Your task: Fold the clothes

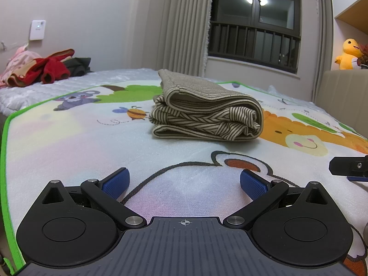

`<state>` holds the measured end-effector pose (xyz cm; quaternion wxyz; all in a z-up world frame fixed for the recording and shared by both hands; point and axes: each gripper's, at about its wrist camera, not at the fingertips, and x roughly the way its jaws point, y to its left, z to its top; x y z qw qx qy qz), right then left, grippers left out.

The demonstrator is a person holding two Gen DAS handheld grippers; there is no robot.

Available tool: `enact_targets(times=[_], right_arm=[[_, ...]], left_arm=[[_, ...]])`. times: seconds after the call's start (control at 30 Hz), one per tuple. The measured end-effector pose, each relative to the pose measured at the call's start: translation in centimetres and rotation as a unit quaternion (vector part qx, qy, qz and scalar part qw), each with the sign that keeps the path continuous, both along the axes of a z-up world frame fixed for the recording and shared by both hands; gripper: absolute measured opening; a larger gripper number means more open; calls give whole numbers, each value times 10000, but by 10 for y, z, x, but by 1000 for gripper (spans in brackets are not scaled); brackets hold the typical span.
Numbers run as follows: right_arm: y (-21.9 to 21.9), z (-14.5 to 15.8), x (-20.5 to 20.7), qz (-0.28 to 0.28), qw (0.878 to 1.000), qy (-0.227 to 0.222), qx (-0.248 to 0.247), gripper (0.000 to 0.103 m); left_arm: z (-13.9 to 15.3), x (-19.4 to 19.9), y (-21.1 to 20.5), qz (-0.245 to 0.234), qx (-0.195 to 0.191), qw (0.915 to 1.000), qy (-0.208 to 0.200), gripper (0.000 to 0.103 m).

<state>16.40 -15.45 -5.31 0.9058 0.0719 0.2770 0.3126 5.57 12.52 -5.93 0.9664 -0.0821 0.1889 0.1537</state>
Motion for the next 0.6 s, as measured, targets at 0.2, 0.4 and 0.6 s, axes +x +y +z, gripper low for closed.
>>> enact_targets(times=[0.2,0.4,0.6], right_arm=[[-1,0,0,-4,10000,9,18,103],[-1,0,-1,-9,10000,17,16,103],[-1,-1,-2,-22,10000,36,-12,103]], left_arm=[[0,0,0,1,2,10000,0,103],[0,0,-1,0,-7,10000,-7,103],[1,-2,1,-28,-64,10000,-55,103]])
